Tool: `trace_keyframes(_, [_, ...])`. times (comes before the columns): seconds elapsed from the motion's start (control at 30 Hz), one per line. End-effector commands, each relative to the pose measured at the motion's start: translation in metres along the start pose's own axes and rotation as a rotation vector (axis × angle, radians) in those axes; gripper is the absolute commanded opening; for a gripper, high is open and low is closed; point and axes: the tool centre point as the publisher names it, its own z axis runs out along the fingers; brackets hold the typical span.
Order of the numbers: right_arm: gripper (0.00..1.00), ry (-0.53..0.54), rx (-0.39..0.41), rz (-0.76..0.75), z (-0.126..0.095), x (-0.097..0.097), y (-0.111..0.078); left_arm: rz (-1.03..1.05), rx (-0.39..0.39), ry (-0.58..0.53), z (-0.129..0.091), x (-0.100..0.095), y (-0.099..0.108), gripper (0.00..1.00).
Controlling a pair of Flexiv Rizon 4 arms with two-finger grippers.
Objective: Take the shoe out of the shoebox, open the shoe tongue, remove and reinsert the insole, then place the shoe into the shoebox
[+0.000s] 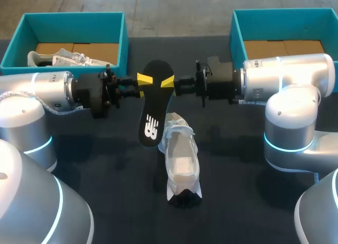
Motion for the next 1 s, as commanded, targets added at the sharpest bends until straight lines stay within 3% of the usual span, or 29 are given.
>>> trace_keyframes(0.03, [0.00,0.000,-0.002,0.000,0.0032,-0.0009,-0.0003,0.003,-0.005,0.003,0.0027,0.0016,-0.0002,0.20])
trace_keyframes(0.5, [0.00,-0.002,-0.004,0.002,0.0043,-0.0010,0.0014,0.006,-0.028,0.014,0.0066,0.0047,0.0043,0.18])
trace_keyframes(0.8, [0.00,0.000,-0.010,-0.004,0.0036,0.0006,0.0021,0.014,-0.048,0.029,0.0090,0.0075,0.0070,0.05])
trace_keyframes(1.0, [0.00,0.003,-0.013,-0.006,0.0029,0.0011,0.0028,0.020,-0.057,0.039,0.0097,0.0092,0.0082,0.04])
